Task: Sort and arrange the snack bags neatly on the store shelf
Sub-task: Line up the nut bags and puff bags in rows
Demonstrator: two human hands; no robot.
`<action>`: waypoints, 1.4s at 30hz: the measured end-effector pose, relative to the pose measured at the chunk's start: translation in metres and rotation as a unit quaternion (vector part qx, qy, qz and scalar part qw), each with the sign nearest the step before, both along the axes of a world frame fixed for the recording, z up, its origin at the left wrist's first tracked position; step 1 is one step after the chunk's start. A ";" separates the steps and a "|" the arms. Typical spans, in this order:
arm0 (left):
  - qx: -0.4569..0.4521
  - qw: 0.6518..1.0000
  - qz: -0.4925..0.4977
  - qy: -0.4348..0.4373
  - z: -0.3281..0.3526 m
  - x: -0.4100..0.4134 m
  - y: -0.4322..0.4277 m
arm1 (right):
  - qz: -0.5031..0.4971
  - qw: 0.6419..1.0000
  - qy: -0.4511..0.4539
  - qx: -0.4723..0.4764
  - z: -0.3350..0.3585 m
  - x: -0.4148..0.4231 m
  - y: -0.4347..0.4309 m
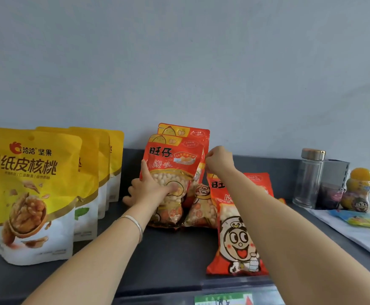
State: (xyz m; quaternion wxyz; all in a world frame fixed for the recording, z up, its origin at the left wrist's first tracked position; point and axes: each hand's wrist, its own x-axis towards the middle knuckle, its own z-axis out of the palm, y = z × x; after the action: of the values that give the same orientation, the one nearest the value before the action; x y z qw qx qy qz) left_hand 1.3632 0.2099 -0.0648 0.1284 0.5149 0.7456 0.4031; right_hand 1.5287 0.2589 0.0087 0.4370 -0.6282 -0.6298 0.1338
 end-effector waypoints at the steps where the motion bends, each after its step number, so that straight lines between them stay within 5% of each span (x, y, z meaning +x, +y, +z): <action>1: 0.006 1.000 0.011 0.006 0.000 0.002 0.000 | -0.002 1.000 -0.005 0.009 0.001 0.003 0.004; 11: 0.091 0.993 -0.003 -0.073 -0.012 0.000 0.006 | 0.061 0.994 -0.059 -0.064 0.001 -0.003 0.044; 24: 0.181 0.976 0.033 -0.115 -0.013 0.001 0.011 | 0.128 0.979 0.126 -0.096 -0.015 -0.021 0.049; 32: 0.205 0.968 0.004 -0.145 -0.012 0.003 0.014 | 0.121 0.976 -0.157 -0.084 -0.019 -0.020 0.036; 42: 0.125 0.982 -0.085 -0.110 -0.007 0.008 0.013 | 0.103 0.967 -0.217 -0.082 -0.022 0.005 0.009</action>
State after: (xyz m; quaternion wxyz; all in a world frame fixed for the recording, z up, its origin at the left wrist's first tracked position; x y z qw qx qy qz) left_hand 1.3717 0.2230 -0.0722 0.1779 0.5409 0.6241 0.5350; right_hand 1.5336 0.2681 -0.0136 0.2203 -0.6073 -0.7580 0.0897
